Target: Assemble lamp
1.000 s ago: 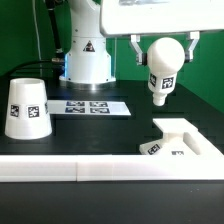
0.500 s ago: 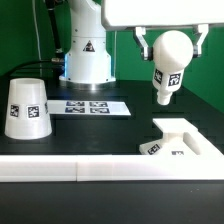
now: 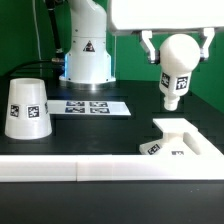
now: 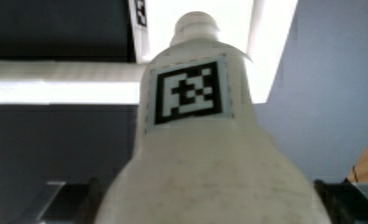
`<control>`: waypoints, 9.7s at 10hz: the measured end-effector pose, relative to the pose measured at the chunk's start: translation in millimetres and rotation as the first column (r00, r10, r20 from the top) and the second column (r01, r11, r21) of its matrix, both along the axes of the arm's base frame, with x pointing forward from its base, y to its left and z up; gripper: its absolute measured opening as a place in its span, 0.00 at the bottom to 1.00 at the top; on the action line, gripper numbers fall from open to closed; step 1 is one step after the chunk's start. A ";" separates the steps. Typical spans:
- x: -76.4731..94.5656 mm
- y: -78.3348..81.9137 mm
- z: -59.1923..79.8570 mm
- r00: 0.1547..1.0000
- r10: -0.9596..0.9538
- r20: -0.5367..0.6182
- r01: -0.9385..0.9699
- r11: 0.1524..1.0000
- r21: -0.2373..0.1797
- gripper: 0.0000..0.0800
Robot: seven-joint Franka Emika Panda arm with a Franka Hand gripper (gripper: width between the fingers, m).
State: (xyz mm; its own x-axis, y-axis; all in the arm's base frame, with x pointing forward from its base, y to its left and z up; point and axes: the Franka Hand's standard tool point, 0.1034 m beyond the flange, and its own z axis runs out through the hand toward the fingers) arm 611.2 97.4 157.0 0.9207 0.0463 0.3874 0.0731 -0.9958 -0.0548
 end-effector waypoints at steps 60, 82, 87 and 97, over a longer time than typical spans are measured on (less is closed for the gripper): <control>-20.0 -6.3 -33.4 0.753 -0.519 -0.405 0.560 0.828 -0.020 0.72; -14.1 0.1 -36.8 0.757 -0.479 -0.444 0.545 0.838 0.025 0.87; -11.4 -7.1 -35.4 0.906 -0.144 -0.399 0.175 0.984 0.043 0.87; -6.6 -10.4 -36.7 0.908 0.229 -0.352 -0.234 0.972 0.028 0.72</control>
Offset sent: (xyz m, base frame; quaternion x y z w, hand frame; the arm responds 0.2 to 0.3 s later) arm 0.0032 -0.0025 -0.0023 -0.0071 0.0087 -0.0140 0.9998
